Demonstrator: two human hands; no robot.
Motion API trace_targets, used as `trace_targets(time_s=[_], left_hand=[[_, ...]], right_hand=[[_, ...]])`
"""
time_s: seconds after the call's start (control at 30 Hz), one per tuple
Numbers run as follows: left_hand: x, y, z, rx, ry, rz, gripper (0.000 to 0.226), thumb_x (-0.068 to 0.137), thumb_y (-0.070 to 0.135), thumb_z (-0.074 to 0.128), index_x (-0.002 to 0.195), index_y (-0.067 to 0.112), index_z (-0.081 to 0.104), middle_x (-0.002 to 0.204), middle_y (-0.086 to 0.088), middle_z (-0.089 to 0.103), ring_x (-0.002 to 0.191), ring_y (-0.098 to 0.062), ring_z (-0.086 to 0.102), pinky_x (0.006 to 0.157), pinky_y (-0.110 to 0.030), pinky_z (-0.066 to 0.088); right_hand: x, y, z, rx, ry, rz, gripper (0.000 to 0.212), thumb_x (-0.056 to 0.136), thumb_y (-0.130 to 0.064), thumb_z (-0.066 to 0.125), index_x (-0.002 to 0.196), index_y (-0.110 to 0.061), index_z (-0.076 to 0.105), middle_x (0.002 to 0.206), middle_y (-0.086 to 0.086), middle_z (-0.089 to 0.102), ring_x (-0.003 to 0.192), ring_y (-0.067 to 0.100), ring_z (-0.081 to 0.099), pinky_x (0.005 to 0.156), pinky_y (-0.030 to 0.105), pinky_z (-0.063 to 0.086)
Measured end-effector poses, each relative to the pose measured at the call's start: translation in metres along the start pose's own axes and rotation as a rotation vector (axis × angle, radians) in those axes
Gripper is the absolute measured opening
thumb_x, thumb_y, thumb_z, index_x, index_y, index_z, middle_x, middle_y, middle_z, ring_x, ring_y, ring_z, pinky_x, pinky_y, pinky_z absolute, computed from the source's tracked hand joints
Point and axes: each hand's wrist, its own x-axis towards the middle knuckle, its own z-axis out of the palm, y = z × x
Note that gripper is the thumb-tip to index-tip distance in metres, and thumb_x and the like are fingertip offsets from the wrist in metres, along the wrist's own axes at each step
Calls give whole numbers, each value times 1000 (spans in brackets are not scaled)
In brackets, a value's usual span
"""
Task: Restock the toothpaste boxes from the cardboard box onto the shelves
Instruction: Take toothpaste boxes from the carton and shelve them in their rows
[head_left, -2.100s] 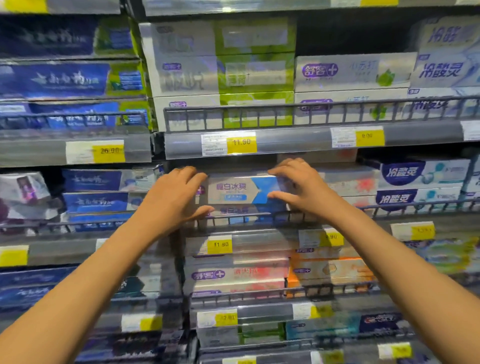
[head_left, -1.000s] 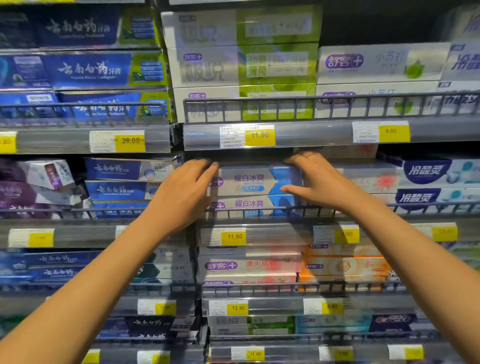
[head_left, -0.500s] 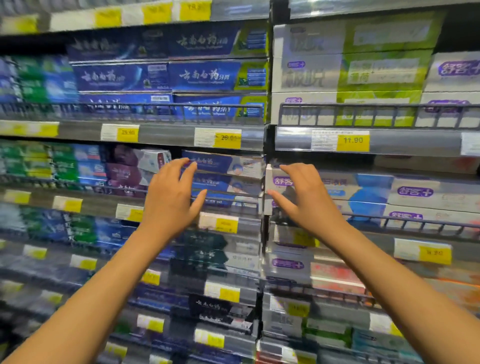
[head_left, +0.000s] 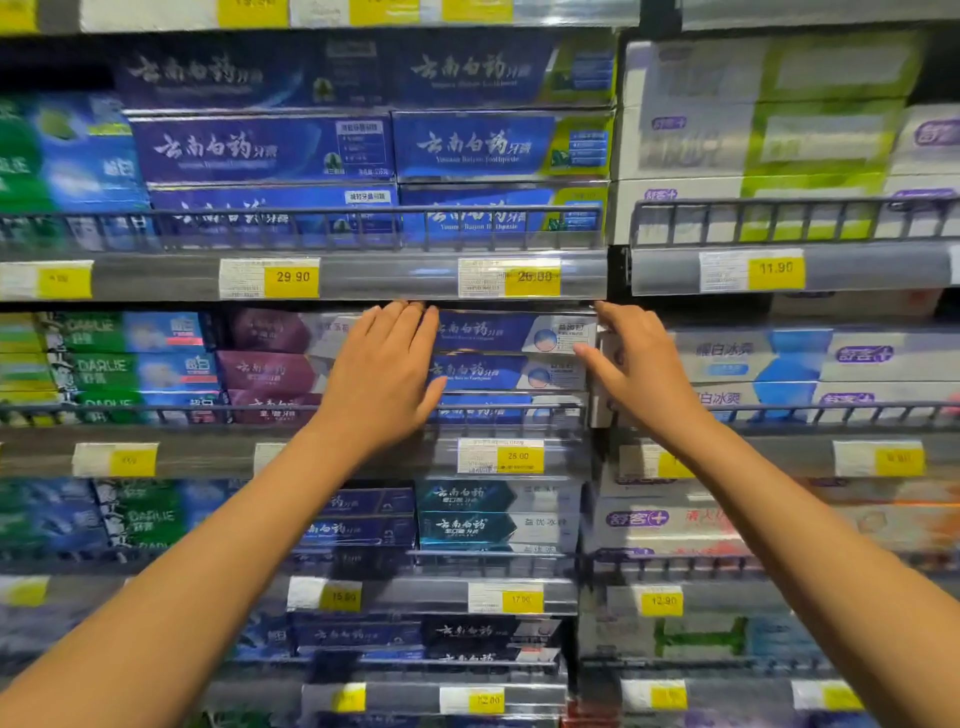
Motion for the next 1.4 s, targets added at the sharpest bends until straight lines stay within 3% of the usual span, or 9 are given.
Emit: trace_targets(time_s=[0.23, 0.4, 0.6, 0.83, 1.4], left_hand=[[14, -7, 2, 47, -42, 29, 61, 77, 41, 64, 116, -5, 54, 105, -21, 62, 96, -37, 57, 86, -46, 43], [15, -8, 2, 51, -27, 35, 53, 77, 40, 63, 109, -2, 57, 98, -18, 63, 91, -36, 57, 81, -43, 43], [13, -10, 3, 62, -4, 35, 58, 78, 40, 61, 117, -2, 55, 106, -19, 62, 99, -37, 56, 87, -46, 42], [5, -10, 7, 66, -16, 33, 63, 81, 41, 58, 128, -2, 49, 124, -21, 57, 115, -39, 51, 102, -51, 36], [6, -7, 5, 84, -45, 6, 61, 79, 39, 62, 124, -1, 53, 121, -21, 59, 113, -39, 54, 101, -52, 38]], right_hand=[[1, -1, -5, 31, 9, -59, 41, 89, -20, 62, 126, -5, 53, 119, 13, 59, 113, 28, 52, 95, 41, 45], [4, 3, -5, -4, -1, -92, 39, 88, -17, 64, 124, -4, 54, 116, 14, 60, 109, 29, 54, 95, 37, 43], [12, 9, -1, -81, -33, -110, 40, 88, -16, 64, 123, -2, 54, 116, 16, 61, 109, 32, 54, 92, 33, 37], [16, 11, 2, -101, -65, -106, 41, 87, -15, 64, 124, -1, 53, 115, 19, 60, 110, 36, 52, 92, 40, 39], [16, 14, 2, -70, -66, -115, 41, 88, -18, 63, 124, -3, 51, 115, 15, 59, 111, 31, 49, 93, 34, 36]])
